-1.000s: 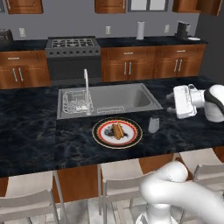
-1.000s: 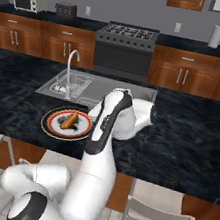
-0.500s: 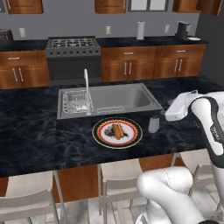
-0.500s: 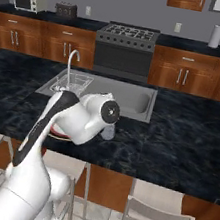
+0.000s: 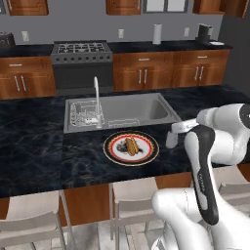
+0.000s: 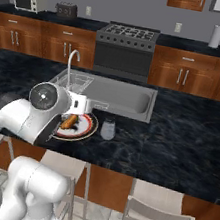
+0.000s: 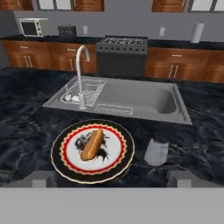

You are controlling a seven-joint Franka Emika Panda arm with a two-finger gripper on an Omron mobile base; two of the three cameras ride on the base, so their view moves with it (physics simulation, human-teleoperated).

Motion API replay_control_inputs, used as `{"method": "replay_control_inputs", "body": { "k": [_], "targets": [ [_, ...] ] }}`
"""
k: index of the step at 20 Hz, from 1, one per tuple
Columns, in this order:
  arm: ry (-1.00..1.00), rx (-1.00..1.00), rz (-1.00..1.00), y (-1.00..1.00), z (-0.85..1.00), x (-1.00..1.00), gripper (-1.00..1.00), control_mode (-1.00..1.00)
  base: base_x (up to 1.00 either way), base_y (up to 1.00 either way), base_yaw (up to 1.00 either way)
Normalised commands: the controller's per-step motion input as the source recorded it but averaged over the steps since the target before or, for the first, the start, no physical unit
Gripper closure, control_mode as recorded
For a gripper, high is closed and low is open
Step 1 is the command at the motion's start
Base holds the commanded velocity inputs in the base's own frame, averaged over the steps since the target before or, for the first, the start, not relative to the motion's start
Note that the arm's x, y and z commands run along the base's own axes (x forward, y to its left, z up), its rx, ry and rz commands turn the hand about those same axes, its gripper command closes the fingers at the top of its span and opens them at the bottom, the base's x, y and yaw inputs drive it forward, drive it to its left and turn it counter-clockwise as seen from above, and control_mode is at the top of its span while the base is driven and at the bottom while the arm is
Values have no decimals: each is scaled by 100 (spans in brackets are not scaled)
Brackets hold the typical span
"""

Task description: Move the hot dog bun to the plate on the dining table and place the condiment next to that plate. Then navigate to the fridge and take the sausage and place it on the plate as well.

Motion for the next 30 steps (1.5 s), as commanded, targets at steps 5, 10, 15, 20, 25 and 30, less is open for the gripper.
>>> {"method": "replay_control_inputs", "body": {
  "k": [5,10,15,20,25,30],
  "targets": [
    [6,0,-43,16,16,-58,-100,-100,0,0,0],
    [3,-1,-31,27,5,-58,-100,-100,0,0,0],
    [0,-1,-19,11,-1,-52,-100,-100,0,0,0],
    [0,0,-9,0,-2,-27,-100,-100,0,0,0],
    [-6,0,-1,0,0,-45,-100,100,-14,2,1],
    [0,0,0,0,0,0,-100,100,-69,49,28]
  ]
}}
